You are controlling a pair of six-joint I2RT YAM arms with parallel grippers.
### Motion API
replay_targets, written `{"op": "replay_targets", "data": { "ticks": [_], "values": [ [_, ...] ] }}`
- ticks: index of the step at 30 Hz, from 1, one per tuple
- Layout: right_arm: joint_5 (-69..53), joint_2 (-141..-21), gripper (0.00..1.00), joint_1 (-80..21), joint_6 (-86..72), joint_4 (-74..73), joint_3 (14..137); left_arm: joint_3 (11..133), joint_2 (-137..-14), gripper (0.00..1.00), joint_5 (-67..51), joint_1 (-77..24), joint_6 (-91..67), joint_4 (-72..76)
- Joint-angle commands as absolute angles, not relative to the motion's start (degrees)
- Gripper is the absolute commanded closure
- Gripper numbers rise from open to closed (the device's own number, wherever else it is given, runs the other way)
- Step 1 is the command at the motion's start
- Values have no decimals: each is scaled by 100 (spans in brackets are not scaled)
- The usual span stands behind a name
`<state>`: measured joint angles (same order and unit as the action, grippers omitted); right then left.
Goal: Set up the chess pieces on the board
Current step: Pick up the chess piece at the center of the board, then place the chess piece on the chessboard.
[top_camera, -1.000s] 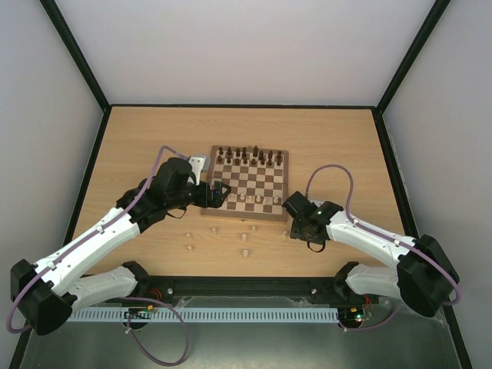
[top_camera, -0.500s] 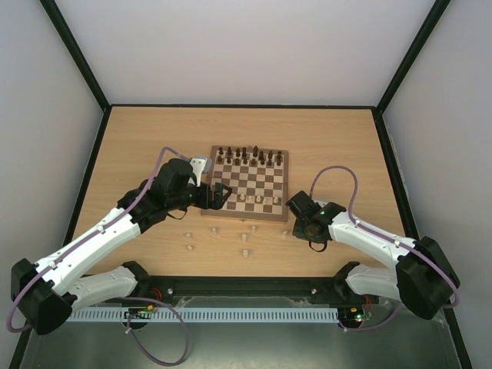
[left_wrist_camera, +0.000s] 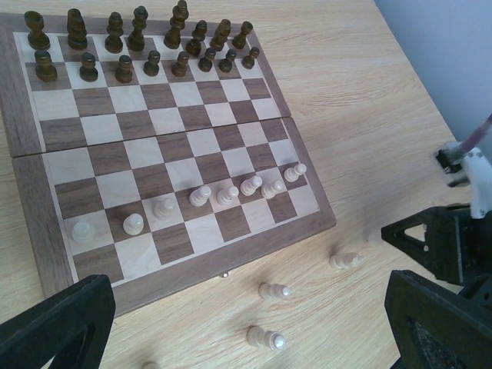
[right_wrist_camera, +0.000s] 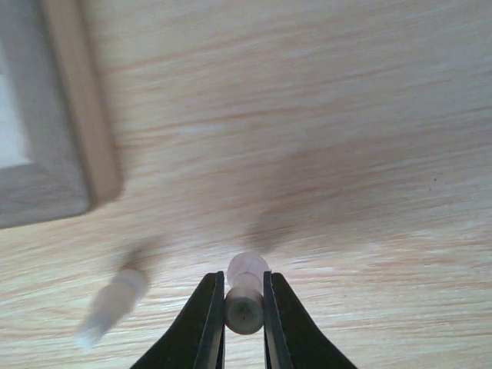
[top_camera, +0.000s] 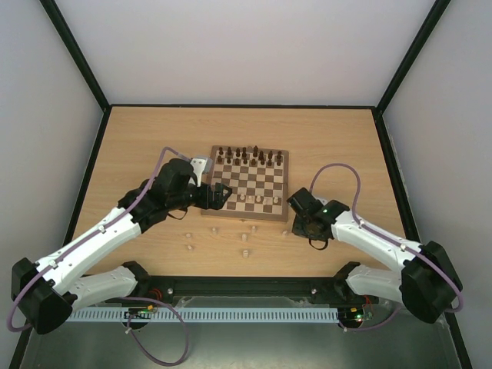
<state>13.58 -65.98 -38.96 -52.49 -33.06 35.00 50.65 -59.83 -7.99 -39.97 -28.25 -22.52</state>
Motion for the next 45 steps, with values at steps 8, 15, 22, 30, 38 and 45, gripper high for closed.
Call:
{"op": "replay_targets", "data": {
  "ticks": [8,15,22,30,38,45],
  "values": [
    [1337,-7003,97,-3884,-4579,-4038,5038,5053,-6097,1,-758,-4052,-2819,-2240],
    [1275,-7921,97,-3884,-4045,-3927,5886,5067,-6118,1,-634,-4043,-2839,-2279],
    [1000,-8581,97,-3885,-3786,-3732,6170,5080,-6117,1,-558,-4046,-2853,-2330],
    [773,-8762,97,-3883,-3685,-3565,6111,5081,-6177,1,-543,-4043,-2854,-2314],
    [755,-8934,98,-3909,-3661,-3341,6009,5094,-6205,1,-527,-4043,-2848,-2338],
    [943,-9067,97,-3911,-3665,-3341,5994,5091,-6188,1,-502,-4047,-2849,-2365]
  ]
}}
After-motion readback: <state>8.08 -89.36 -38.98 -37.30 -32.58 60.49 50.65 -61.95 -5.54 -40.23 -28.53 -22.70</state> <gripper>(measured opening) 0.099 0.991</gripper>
